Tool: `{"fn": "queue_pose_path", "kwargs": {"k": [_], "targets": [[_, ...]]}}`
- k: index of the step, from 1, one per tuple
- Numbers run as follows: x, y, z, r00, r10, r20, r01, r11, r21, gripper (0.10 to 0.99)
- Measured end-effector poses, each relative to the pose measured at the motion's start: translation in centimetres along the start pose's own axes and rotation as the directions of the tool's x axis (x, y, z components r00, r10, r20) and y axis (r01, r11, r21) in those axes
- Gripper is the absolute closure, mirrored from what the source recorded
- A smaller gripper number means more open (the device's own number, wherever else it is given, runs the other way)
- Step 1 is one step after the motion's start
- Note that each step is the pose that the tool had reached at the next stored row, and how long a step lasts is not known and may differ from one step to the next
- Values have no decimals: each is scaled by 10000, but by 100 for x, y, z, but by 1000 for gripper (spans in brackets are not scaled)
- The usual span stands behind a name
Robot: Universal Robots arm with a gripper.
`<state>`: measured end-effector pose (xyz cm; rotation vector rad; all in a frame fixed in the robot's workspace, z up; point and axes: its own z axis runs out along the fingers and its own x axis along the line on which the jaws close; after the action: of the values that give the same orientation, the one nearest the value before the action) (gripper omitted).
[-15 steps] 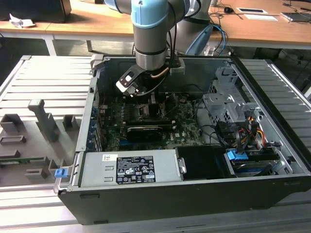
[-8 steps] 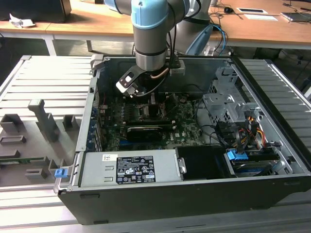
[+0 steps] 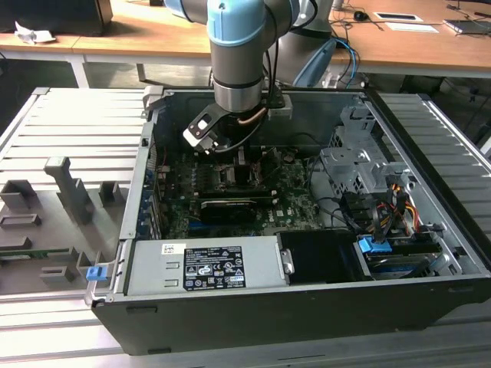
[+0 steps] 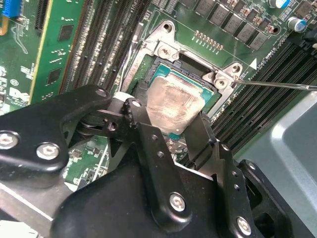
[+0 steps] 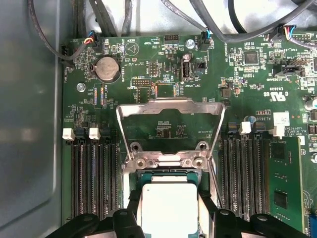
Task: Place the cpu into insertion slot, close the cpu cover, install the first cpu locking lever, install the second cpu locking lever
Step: 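Place the cpu into insertion slot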
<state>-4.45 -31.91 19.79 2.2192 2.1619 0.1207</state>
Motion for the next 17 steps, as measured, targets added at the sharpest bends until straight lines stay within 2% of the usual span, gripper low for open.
{"fn": "queue_pose_path", "kwargs": {"k": [1,2,6,9,10,11,12,13,14,15,17], "targets": [[0,0,1,10000,3,4,-3,10000,-2,537],[-2,0,-2,10000,5,11,-5,10000,3,475],[-1,1,-25,10000,10,12,-10,10000,3,475],[1,9,-112,10000,10,12,-10,10000,30,475],[2,10,-118,10000,10,11,-10,10000,40,490],[2,10,-127,10000,11,13,-11,10000,55,553],[2,11,-137,10000,11,14,-11,10000,69,678],[2,12,-144,10000,11,16,-11,10000,74,737],[3,13,-160,10000,10,29,-10,10000,85,918],[3,14,-170,10000,10,35,-10,10000,87,980],[3,14,-178,10000,10,35,-10,10000,88,980]]}}
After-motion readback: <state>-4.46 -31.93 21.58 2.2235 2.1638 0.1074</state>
